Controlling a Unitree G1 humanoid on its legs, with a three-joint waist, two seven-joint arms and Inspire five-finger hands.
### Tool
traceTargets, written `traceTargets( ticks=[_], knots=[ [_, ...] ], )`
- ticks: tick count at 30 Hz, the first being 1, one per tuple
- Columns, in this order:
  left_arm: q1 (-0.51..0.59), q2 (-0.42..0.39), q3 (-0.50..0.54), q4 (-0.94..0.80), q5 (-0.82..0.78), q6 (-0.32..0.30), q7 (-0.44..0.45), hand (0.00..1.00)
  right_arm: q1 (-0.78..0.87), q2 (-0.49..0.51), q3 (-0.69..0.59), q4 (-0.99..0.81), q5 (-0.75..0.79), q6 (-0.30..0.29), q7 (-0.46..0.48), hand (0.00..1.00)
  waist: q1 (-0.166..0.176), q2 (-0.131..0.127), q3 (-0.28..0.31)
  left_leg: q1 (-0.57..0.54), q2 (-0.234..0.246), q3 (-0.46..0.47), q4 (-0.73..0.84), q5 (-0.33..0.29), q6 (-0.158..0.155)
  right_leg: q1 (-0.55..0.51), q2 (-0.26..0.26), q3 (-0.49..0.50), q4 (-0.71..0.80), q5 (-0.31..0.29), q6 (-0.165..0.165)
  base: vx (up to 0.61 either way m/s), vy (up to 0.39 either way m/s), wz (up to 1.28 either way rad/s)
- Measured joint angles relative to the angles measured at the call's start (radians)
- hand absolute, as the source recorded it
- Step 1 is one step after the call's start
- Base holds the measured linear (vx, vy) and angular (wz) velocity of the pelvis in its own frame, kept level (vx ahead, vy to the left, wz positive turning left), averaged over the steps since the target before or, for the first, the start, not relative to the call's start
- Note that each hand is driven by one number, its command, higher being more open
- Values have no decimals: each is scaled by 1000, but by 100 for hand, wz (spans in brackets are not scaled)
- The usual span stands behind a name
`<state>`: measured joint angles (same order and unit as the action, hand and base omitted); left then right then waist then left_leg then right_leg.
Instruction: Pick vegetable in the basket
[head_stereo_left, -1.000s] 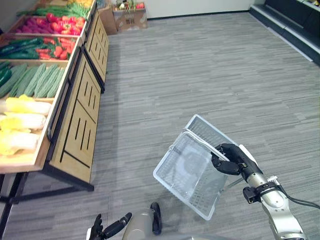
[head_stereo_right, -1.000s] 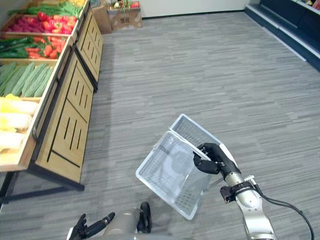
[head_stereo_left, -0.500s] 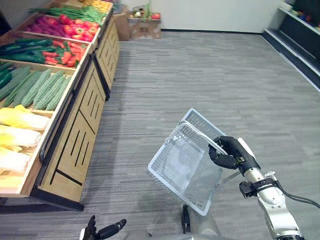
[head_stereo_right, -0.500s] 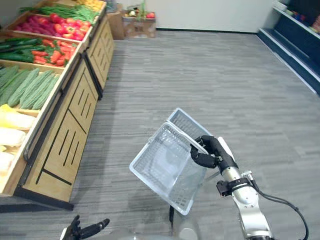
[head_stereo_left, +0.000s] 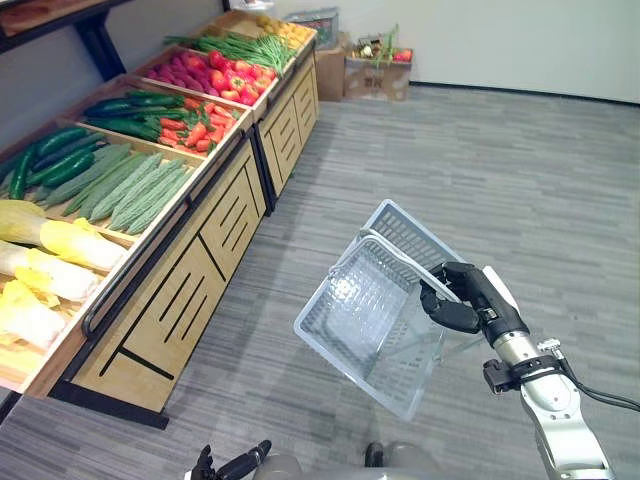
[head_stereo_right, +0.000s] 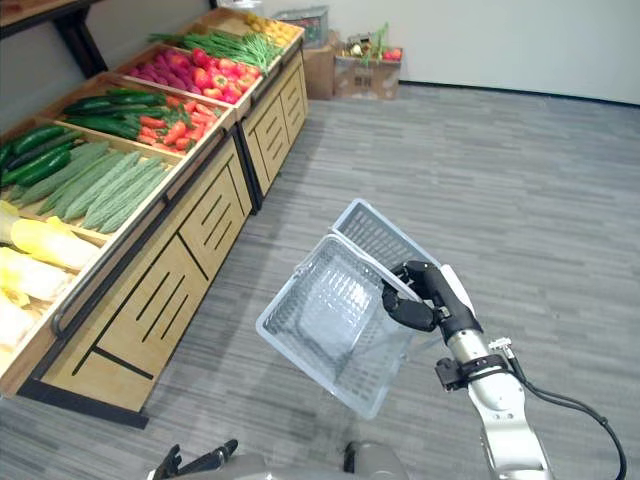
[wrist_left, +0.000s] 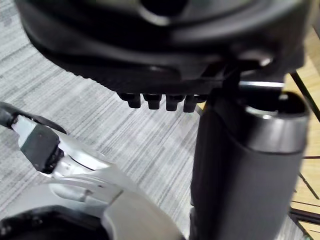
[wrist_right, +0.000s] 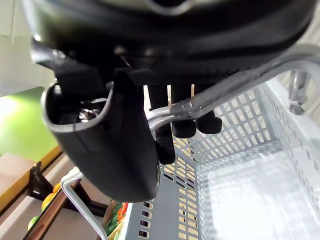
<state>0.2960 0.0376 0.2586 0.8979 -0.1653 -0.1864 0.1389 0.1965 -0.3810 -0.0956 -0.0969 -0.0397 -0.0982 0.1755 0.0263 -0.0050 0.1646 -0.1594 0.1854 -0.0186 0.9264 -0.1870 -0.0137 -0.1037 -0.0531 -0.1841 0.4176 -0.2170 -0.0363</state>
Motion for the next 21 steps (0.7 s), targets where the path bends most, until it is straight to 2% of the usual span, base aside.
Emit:
traceTargets(
  ticks=[2,3,4,5,6,7,8,9,10,11,12,13,14,15,16,17,18,19,20,21],
  knots=[
    [-1,11,0,-1,-2,-20,0,100,9,0,-20,15,0,-1,2,0,0,-20,-1,-28,6,98,-98,-24,30,58,-30,-37,-36,-8,4,177,-39,69],
    [-2,17,-1,-1,-1,-25,-5,100,11,0,-41,37,1,-2,5,0,-4,-29,-5,-32,-5,162,-227,-26,33,91,-55,-69,-60,-14,16,187,47,88],
    [-2,24,-12,3,0,-26,-10,100,11,-2,-65,68,2,-5,5,0,-10,-32,-8,-27,-32,198,-379,-17,21,116,-80,-98,-73,-23,30,198,79,90],
    [-3,27,-21,6,0,-26,-11,100,11,-2,-79,85,2,-7,4,0,-13,-30,-9,-27,-49,203,-455,-2,9,128,-91,-114,-79,-27,40,212,137,77],
    [-3,28,-33,11,0,-25,-11,100,10,-7,-93,118,2,-11,0,0,-13,-25,-10,-26,-73,200,-568,32,-8,141,-99,-130,-87,-33,52,219,182,61],
    [-2,27,-47,21,0,-24,-12,100,9,-16,-103,161,2,-12,-7,0,-3,-8,-9,-24,-92,197,-703,106,-21,159,-102,-143,-91,-49,68,280,251,40],
    [3,25,-46,37,-1,-24,-13,100,8,-16,-98,202,0,-12,-10,0,14,2,-11,2,-97,201,-752,217,-31,179,-104,-136,-96,-65,85,310,246,28],
    [1,28,-45,48,-1,-25,-13,100,10,-11,-86,227,0,-12,-11,0,16,4,-12,7,-108,204,-750,217,-23,192,-99,-122,-115,-72,93,267,152,17],
    [0,30,-45,50,-1,-32,-11,100,10,-14,-75,233,1,-12,-11,0,14,2,-11,-7,-106,204,-712,196,-33,198,-80,-94,-136,-70,89,251,83,31],
    [0,33,-44,45,0,-59,-13,100,7,-22,-68,234,1,-13,-10,0,12,24,14,-90,-68,215,-516,130,-44,243,-45,-43,-209,-45,83,185,64,20],
    [-1,32,-34,44,0,-70,-15,100,2,-22,-65,239,0,-13,-10,0,18,30,27,-138,-38,253,-394,118,-57,270,-41,-45,-237,-29,90,227,162,3],
    [2,30,-17,44,1,-98,-14,100,0,-29,-55,254,0,-13,-8,0,22,33,32,-181,-21,298,-364,79,-57,303,-49,-42,-258,-26,98,278,259,-21],
    [13,31,-24,50,6,-98,-14,100,-3,-54,-47,254,0,-15,-7,0,17,61,17,-177,-6,320,-465,92,-36,310,-44,-28,-259,-59,107,228,214,-24],
    [13,36,-33,64,12,-95,-14,100,-7,-56,-45,261,0,-15,-7,0,11,64,16,-167,-6,338,-451,104,26,321,-55,-24,-247,-80,121,284,217,-23],
    [12,50,-46,88,12,-91,-14,100,-7,-46,-39,266,0,-17,-5,0,4,32,6,-148,-46,367,-443,70,53,323,-107,-16,-220,-119,120,208,132,-16],
    [12,50,-46,94,11,-85,-12,100,-6,-43,-39,266,0,-21,-4,0,2,17,0,-141,-65,382,-443,53,59,324,-129,-11,-220,-127,120,363,194,-20],
    [9,50,-46,102,12,-74,-6,100,-4,-41,-41,266,1,-23,-4,0,-5,-7,-11,-129,-100,399,-457,26,74,320,-161,0,-194,-116,135,378,173,-4],
    [1,51,-46,107,12,-65,0,100,-1,-40,-44,266,1,-23,-4,0,-12,-17,-12,-119,-121,397,-471,22,92,284,-185,9,-106,-98,154,482,234,8],
    [-3,55,-48,106,12,-64,6,100,2,-38,-43,266,1,-23,-3,0,-14,-27,-12,-99,-137,398,-492,20,97,228,-203,29,19,-76,159,492,264,26],
    [-7,63,-56,103,10,-61,6,100,9,-36,-43,266,-1,-23,1,0,-14,-34,-14,-65,-156,392,-529,14,104,149,-220,61,199,-3,154,503,268,33]
  ],
)
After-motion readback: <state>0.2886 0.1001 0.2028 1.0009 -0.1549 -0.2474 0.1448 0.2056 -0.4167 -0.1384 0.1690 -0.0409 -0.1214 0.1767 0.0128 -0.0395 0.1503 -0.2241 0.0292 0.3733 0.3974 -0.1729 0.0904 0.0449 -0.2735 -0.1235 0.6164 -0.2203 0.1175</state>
